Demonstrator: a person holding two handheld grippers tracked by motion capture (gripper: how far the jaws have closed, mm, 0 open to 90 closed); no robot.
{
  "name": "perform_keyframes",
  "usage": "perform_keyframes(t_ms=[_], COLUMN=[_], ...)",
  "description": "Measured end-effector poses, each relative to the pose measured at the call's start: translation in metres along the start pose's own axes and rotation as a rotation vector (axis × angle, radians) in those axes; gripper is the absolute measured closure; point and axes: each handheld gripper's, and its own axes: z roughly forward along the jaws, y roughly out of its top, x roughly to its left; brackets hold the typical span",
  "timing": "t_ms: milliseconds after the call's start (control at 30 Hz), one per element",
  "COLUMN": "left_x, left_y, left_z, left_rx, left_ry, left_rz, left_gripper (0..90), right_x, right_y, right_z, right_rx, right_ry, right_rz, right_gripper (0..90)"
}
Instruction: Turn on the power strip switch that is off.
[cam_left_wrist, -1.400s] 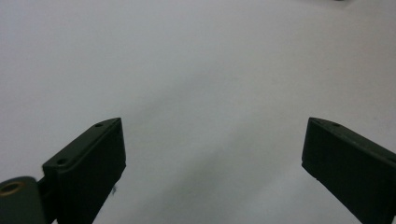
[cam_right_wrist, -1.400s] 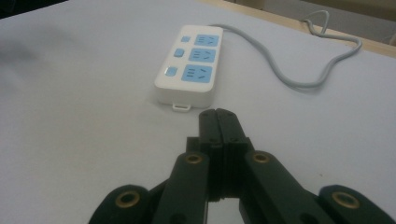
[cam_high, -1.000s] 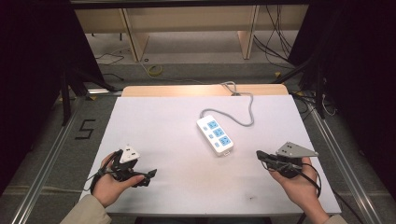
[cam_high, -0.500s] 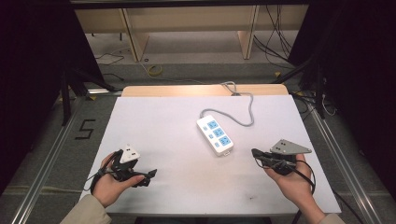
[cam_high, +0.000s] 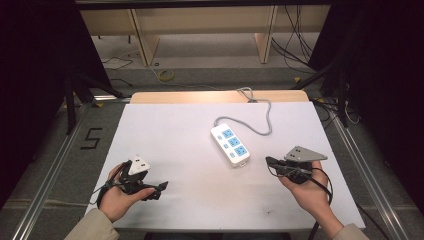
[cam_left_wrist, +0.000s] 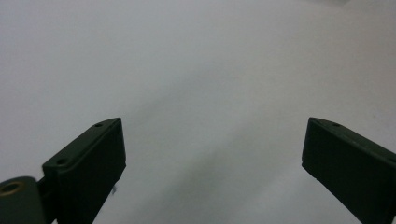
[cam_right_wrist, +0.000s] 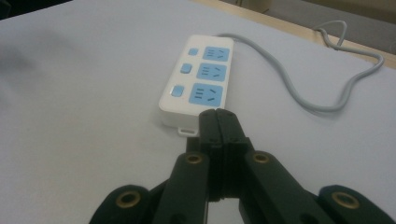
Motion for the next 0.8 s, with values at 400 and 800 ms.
perform_keyframes(t_ms=[400, 800], left_x=[0.000, 0.000], left_y=[0.000, 0.000], left_z=[0.000, 0.000], left_rx=[-0.001, -0.001], left_ry=[-0.002, 0.000], left_rz=[0.002, 0.001], left_gripper=[5.9, 5.9], right_x=[0.001, 0.001], right_y=[0.008, 0.013], right_z=[0.010, 0.016], right_rx=[0.010, 0.011], right_ry=[-0.002, -0.005], right_rz=[-0.001, 0.005], right_gripper=[90.0, 90.0])
